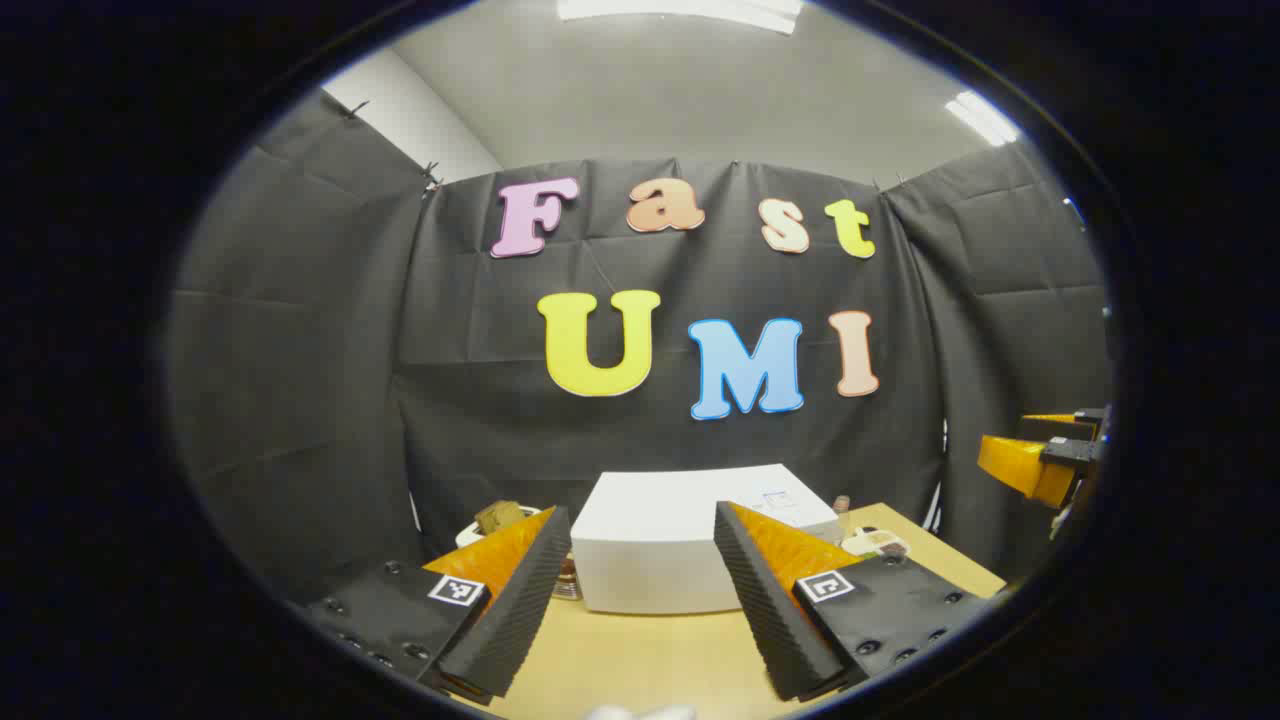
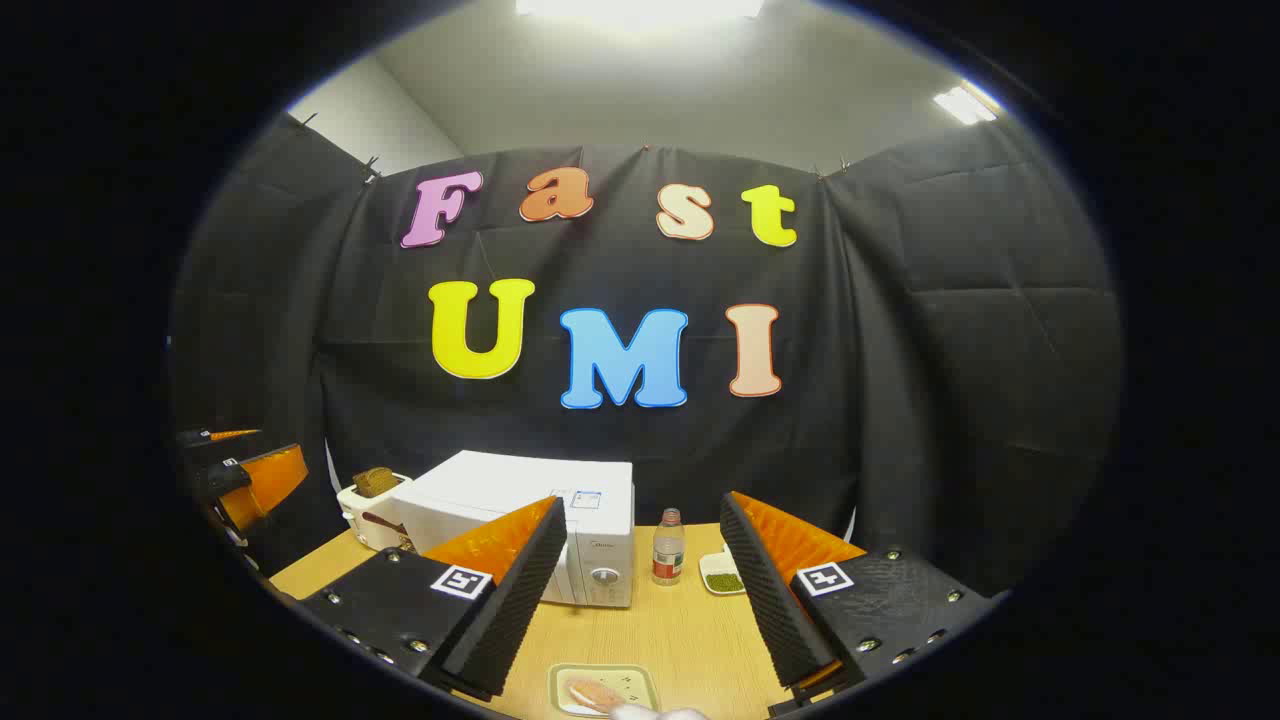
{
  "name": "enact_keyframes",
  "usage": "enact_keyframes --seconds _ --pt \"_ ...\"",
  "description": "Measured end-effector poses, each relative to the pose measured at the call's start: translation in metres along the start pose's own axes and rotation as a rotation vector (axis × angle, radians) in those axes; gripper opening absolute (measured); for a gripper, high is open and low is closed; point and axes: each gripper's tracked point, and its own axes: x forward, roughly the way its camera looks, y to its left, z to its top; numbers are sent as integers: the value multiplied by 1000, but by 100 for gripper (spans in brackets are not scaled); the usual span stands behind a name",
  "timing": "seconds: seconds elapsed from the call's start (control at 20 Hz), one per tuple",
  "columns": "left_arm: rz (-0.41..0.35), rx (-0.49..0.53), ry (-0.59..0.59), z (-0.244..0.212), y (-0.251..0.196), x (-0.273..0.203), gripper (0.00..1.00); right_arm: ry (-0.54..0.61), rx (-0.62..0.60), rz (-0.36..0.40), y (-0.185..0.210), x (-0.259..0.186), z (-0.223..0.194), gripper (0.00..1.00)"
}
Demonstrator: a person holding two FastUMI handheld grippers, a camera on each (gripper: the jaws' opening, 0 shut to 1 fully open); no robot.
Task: Open the microwave oven with the left hand, put the food in, and close the microwave oven.
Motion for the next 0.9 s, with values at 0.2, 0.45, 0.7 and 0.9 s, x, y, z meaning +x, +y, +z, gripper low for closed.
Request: enact_keyframes --seconds 0.2,0.45,0.7,0.9 --pt "9 4 1 -3 -1 5 97 -7 3 4 -2 4 4 95" --pt "18 9 14 -9 -3 14 98 -8 10 5 -7 8 6 95" --pt "9 22 12 -16 -11 21 97 -1 13 1 -13 13 5 95" --pt "-25 12 -5 -39 -33 38 98 26 42 13 -18 13 6 95"
